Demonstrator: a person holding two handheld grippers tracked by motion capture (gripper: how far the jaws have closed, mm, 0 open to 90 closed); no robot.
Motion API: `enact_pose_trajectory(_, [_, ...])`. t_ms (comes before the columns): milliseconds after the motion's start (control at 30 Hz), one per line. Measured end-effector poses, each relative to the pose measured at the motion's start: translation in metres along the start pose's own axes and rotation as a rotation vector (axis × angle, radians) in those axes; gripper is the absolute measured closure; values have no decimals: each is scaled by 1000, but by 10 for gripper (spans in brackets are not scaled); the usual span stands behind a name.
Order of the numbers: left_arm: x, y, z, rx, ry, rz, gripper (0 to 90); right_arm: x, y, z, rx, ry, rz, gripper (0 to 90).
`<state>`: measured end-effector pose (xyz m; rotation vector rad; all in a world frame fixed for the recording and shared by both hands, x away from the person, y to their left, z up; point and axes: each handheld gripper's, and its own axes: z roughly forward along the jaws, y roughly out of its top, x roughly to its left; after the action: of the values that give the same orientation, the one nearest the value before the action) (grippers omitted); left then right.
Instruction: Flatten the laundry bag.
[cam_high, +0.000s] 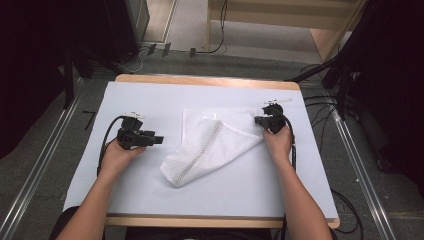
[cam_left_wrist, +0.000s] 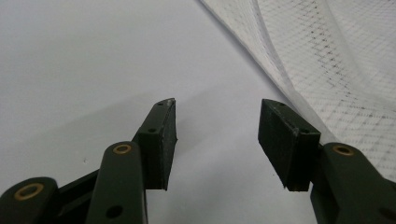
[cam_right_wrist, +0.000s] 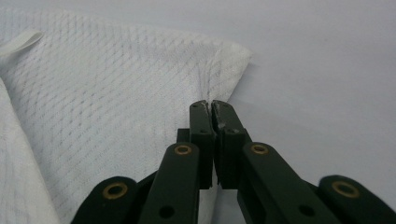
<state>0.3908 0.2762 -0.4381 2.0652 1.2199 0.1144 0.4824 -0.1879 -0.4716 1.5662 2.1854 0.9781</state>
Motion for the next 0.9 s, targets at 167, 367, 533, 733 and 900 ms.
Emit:
enact_pose_trajectory(167, [-1, 2, 1, -2, -4, 2, 476, 0, 2, -6, -14, 17, 13, 798])
enact_pose_trajectory(367, [-2, 4, 2, -1, -6, 7, 476, 12, 9, -21, -42, 53, -23, 736])
enact_pose_trajectory(533, [-3, 4, 0, -1, -6, 13, 476, 29, 15, -32, -68, 94, -63, 677])
enact_pose_trajectory(733, [-4, 1, -3, -10, -1, 8, 476, 58, 20, -25, -43, 163, -132, 667])
enact_pose_trajectory(900, [-3, -3, -7, -11, 5, 3, 475, 73, 22, -16, -22, 192, -156, 654])
